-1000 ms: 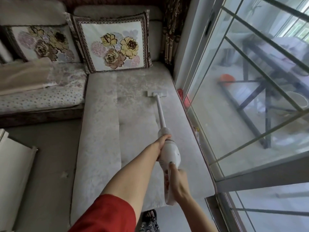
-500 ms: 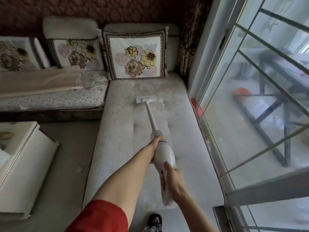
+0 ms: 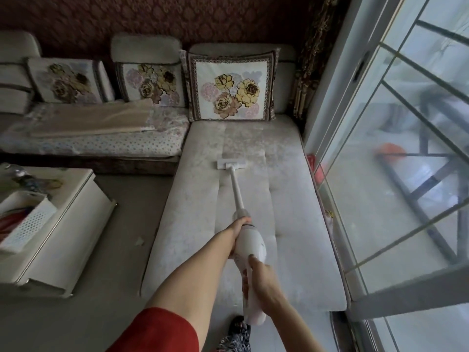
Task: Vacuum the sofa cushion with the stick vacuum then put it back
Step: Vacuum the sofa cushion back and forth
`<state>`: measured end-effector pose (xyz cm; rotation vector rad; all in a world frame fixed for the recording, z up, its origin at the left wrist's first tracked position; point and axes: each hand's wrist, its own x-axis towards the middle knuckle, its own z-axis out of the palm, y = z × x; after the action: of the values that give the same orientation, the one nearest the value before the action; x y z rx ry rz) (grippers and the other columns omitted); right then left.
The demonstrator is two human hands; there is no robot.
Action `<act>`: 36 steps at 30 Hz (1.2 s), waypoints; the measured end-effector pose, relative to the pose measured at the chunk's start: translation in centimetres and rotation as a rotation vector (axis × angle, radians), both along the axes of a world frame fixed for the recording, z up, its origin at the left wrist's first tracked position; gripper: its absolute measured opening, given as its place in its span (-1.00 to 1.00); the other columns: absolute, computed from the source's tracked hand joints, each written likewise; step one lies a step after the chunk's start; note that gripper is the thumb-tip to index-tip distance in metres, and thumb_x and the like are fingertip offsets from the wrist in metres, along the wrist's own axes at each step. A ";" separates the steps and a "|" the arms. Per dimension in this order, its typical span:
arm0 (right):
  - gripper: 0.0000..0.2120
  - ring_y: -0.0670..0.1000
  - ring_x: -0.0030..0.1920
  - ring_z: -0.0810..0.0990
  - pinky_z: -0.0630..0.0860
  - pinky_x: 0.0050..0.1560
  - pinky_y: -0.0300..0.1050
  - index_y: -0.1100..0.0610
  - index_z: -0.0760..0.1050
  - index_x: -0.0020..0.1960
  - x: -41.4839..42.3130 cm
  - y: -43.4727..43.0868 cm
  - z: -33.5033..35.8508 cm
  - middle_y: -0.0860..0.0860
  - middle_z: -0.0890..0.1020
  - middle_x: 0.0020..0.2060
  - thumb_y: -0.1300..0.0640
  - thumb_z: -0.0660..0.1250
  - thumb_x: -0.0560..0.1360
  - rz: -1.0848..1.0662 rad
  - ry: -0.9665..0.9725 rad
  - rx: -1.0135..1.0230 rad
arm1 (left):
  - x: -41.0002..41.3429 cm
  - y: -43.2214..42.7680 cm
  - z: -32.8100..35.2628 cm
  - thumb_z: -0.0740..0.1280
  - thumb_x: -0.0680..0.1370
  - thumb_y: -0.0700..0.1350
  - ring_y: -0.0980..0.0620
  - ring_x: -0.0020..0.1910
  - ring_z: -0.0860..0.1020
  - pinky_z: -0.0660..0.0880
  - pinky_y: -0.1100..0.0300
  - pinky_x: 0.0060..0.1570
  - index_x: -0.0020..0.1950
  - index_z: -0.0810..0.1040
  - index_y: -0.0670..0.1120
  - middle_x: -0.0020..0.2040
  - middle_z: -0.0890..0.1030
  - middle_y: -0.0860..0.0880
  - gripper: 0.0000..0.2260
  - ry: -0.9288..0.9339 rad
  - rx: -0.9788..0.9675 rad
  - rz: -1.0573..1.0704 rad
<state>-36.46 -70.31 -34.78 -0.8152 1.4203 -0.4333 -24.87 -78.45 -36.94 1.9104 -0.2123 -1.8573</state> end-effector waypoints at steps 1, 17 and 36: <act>-0.67 0.01 -0.58 0.40 0.33 -0.58 -0.28 0.31 0.43 -0.17 -0.5 0.8 -0.3 0.12 0.44 -0.47 0.06 0.12 0.58 0.000 -0.006 0.003 | -0.5 0.8 -0.2 0.34 0.43 0.24 -0.05 -0.35 0.50 0.37 0.21 -0.41 -0.18 0.48 -0.12 -0.29 0.53 -0.11 -0.59 0.004 -0.001 0.006; -0.65 0.04 -0.54 0.43 0.37 -0.47 -0.17 0.29 0.48 -0.18 -7.8 18.4 -3.3 0.11 0.48 -0.48 0.01 0.18 0.54 -0.028 -0.025 0.047 | -7.3 17.5 -3.6 0.31 0.46 0.21 -0.09 -0.35 0.52 0.45 0.20 -0.34 -0.17 0.53 -0.12 -0.32 0.56 -0.14 -0.62 0.114 -0.050 0.037; -0.43 0.03 -0.62 0.40 0.33 -0.60 -0.23 0.30 0.47 -0.26 -7.1 39.4 -3.0 0.11 0.47 -0.54 -0.17 0.08 0.60 -0.139 0.041 0.073 | -7.6 36.6 -6.1 0.33 0.42 0.24 -0.10 -0.33 0.54 0.48 0.16 -0.32 -0.09 0.51 -0.17 -0.30 0.57 -0.18 -0.55 0.152 0.010 -0.040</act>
<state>-43.52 -30.94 -37.74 -0.6723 1.5274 -0.4699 -32.46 -41.85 -43.00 1.7735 -0.1930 -2.0235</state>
